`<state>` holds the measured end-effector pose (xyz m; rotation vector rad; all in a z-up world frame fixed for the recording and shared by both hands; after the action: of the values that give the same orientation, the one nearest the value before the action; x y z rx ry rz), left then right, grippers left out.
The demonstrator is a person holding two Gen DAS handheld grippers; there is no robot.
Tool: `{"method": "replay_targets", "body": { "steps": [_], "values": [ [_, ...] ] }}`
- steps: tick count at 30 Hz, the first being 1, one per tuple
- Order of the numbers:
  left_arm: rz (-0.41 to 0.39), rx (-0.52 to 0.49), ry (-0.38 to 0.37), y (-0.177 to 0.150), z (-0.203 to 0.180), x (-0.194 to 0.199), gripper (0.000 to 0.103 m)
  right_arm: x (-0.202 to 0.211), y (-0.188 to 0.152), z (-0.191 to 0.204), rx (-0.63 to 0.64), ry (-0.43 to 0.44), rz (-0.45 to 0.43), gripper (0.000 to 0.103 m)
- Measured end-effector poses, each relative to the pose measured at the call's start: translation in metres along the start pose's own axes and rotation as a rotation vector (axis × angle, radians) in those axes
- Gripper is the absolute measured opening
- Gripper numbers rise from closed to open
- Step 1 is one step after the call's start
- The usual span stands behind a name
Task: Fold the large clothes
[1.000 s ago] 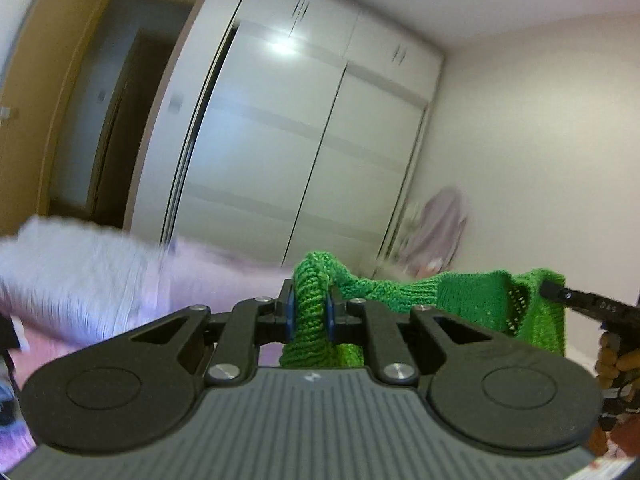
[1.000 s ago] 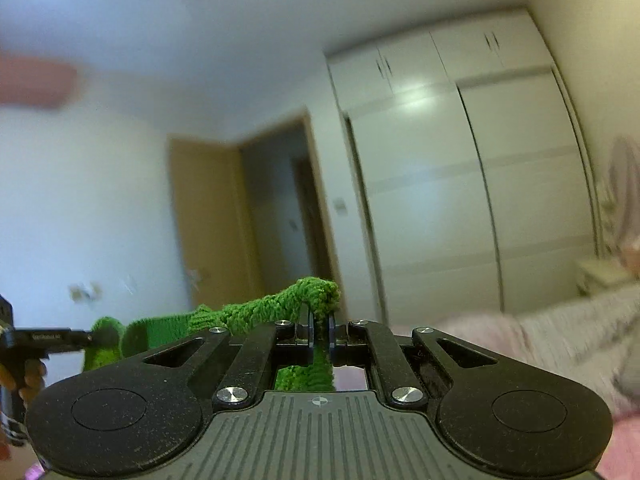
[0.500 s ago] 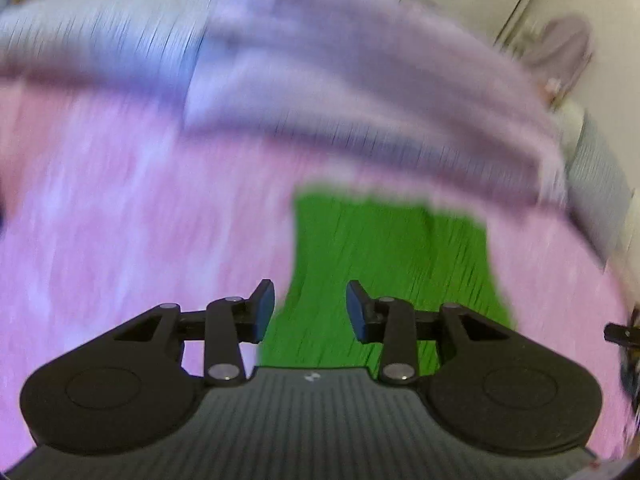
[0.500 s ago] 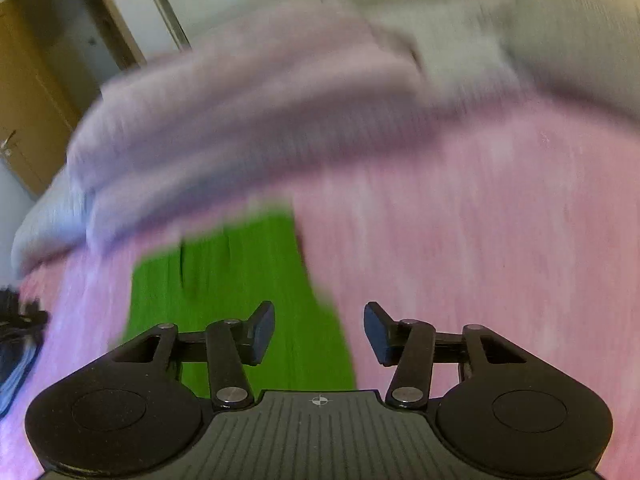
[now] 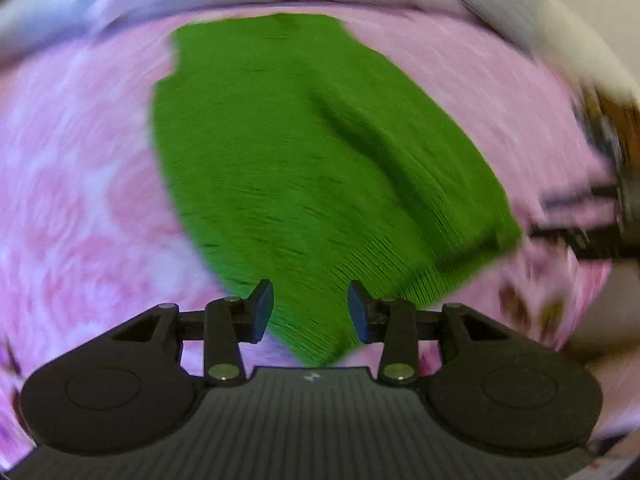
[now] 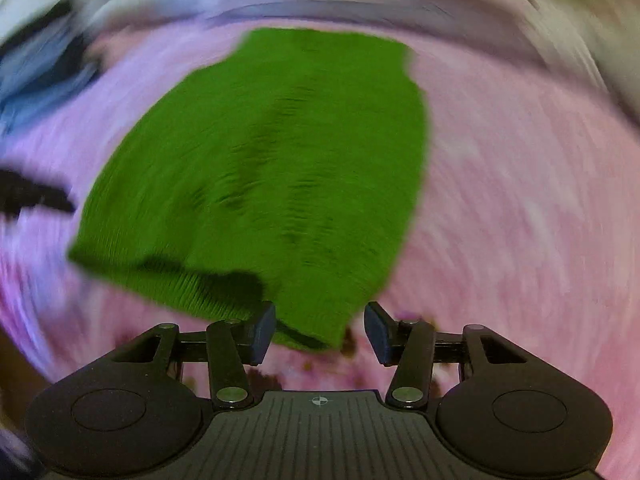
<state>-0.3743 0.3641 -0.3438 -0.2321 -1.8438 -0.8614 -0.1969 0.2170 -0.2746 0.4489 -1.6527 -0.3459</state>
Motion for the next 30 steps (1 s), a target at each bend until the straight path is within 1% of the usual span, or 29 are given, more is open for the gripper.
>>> {"method": "replay_targets", "body": {
  "steps": [1, 2, 4, 5, 7, 8, 10, 12, 13, 14, 15, 16, 17, 18, 19, 21, 24, 26, 28, 29, 30],
  "values": [
    [-0.004, -0.084, 0.04, -0.01, -0.013, -0.005, 0.036, -0.005, -0.006, 0.013, 0.072, -0.012, 0.003, 0.047],
    [-0.009, -0.142, 0.067, -0.018, -0.022, -0.009, 0.036, -0.009, -0.009, 0.026, 0.143, -0.027, 0.002, 0.047],
    [-0.022, -0.259, 0.123, -0.036, -0.038, -0.022, 0.038, -0.015, -0.014, 0.043, 0.233, -0.058, -0.027, 0.047],
    [-0.028, -0.309, 0.157, -0.04, -0.043, -0.028, 0.038, -0.017, -0.019, 0.051, 0.28, -0.09, -0.052, 0.047],
    [-0.065, -0.418, 0.247, -0.048, -0.051, -0.042, 0.038, -0.024, -0.02, 0.062, 0.351, -0.135, -0.078, 0.047],
    [-0.085, -0.455, 0.282, -0.052, -0.054, -0.043, 0.04, -0.03, -0.021, 0.068, 0.381, -0.157, -0.091, 0.047],
    [-0.106, -0.492, 0.312, -0.054, -0.055, -0.051, 0.04, -0.045, -0.026, 0.071, 0.424, -0.218, -0.104, 0.047],
    [-0.124, -0.534, 0.332, -0.058, -0.057, -0.059, 0.04, -0.061, -0.032, 0.073, 0.483, -0.296, -0.091, 0.047],
    [-0.132, -0.571, 0.346, -0.06, -0.058, -0.062, 0.04, -0.068, -0.034, 0.073, 0.515, -0.335, -0.077, 0.045],
    [-0.147, -0.602, 0.361, -0.062, -0.059, -0.063, 0.04, -0.075, -0.039, 0.073, 0.532, -0.386, -0.072, 0.042],
    [-0.161, -0.632, 0.374, -0.063, -0.061, -0.064, 0.037, -0.075, -0.042, 0.069, 0.531, -0.403, -0.071, 0.021],
    [-0.172, -0.661, 0.388, -0.066, -0.061, -0.064, 0.026, -0.076, -0.046, 0.065, 0.525, -0.406, -0.064, 0.009],
    [-0.173, -0.678, 0.396, -0.067, -0.061, -0.063, 0.02, -0.075, -0.049, 0.061, 0.532, -0.41, -0.06, 0.008],
    [-0.169, -0.688, 0.409, -0.069, -0.059, -0.063, 0.012, -0.072, -0.052, 0.058, 0.549, -0.407, -0.077, 0.006],
    [-0.172, -0.687, 0.42, -0.069, -0.055, -0.06, 0.009, -0.068, -0.053, 0.056, 0.562, -0.402, -0.096, 0.006],
    [-0.198, -0.657, 0.435, -0.067, -0.047, -0.047, 0.007, -0.051, -0.055, 0.049, 0.571, -0.414, -0.135, 0.005],
    [-0.246, -0.575, 0.437, -0.067, -0.033, -0.012, 0.005, -0.022, -0.055, 0.034, 0.553, -0.442, -0.191, 0.003],
    [-0.238, -0.533, 0.441, -0.074, -0.024, 0.001, 0.005, -0.008, -0.062, 0.032, 0.567, -0.437, -0.204, 0.003],
    [-0.175, -0.53, 0.422, -0.09, -0.021, -0.005, 0.005, -0.01, -0.075, 0.041, 0.625, -0.378, -0.156, 0.003],
    [-0.14, -0.54, 0.418, -0.099, -0.022, -0.014, 0.005, -0.022, -0.086, 0.047, 0.648, -0.316, -0.093, 0.003],
    [-0.104, -0.555, 0.417, -0.107, -0.023, -0.024, 0.005, -0.034, -0.096, 0.051, 0.667, -0.274, -0.033, 0.003]
  ]
}}
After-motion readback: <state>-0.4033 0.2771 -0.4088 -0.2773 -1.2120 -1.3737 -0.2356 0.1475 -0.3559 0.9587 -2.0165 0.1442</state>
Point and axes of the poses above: each gripper's, at about its wrist camera, not at the fingertips, and x roughly against the way its jaws point, z to its left, y to its top, the point moved 3 cm from there along -x, roughly the way its jaws point, and after that the axes turned 13 degrees about x, right-handed, at the moved point
